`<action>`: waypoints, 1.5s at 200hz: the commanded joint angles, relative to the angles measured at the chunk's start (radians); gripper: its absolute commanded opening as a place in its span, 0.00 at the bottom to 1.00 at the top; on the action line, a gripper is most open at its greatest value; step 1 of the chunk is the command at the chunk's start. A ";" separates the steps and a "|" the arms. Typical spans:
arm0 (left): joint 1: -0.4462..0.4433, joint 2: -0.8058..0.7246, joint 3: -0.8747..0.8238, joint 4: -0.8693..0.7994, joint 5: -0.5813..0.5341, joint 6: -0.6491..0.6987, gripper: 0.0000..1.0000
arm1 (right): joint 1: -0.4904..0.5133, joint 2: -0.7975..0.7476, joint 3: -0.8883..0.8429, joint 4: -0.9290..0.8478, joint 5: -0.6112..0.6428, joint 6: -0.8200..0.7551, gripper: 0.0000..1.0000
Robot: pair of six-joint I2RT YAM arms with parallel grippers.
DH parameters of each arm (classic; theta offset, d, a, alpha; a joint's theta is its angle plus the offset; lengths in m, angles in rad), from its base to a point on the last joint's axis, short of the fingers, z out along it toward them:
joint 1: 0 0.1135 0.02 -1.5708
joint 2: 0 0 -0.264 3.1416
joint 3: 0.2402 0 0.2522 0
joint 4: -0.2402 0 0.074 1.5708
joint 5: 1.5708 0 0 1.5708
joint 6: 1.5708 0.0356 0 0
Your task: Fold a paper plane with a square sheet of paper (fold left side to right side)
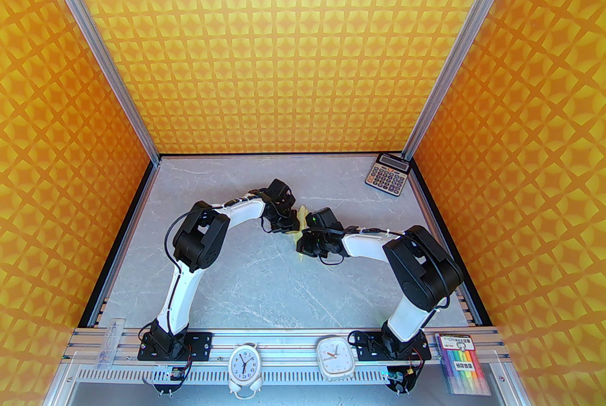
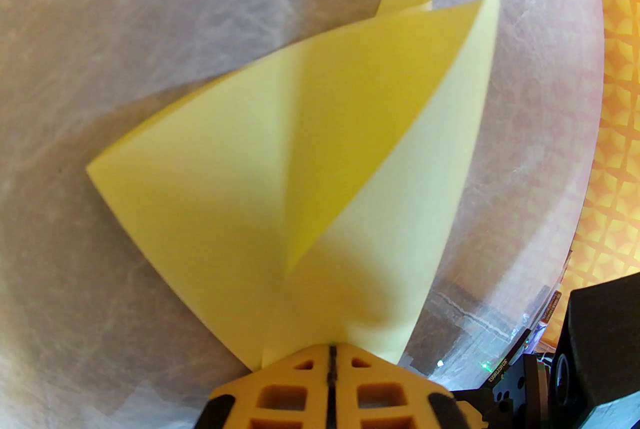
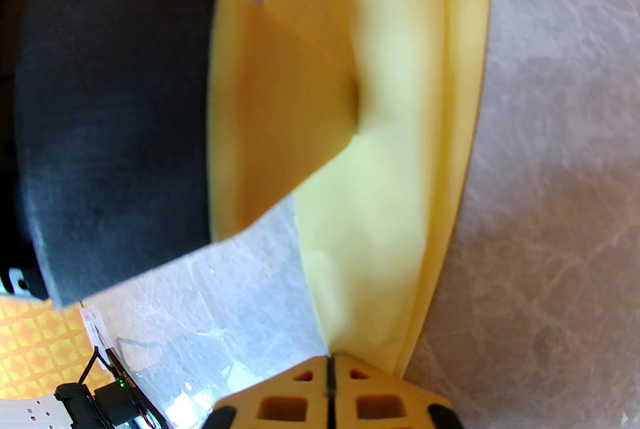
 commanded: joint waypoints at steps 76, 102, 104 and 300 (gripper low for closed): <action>0.001 0.103 0.035 -0.172 -0.199 -0.057 0.00 | 0.027 -0.089 -0.120 -0.042 0.000 0.034 0.08; 0.001 0.103 0.030 -0.170 -0.202 -0.062 0.00 | 0.041 -0.106 -0.150 -0.035 -0.007 0.044 0.08; 0.001 0.103 0.030 -0.170 -0.202 -0.061 0.00 | 0.042 -0.106 -0.152 -0.036 -0.007 0.046 0.08; -0.002 0.077 0.019 -0.142 -0.191 -0.025 0.00 | -0.091 0.145 0.213 -0.150 0.016 -0.084 0.07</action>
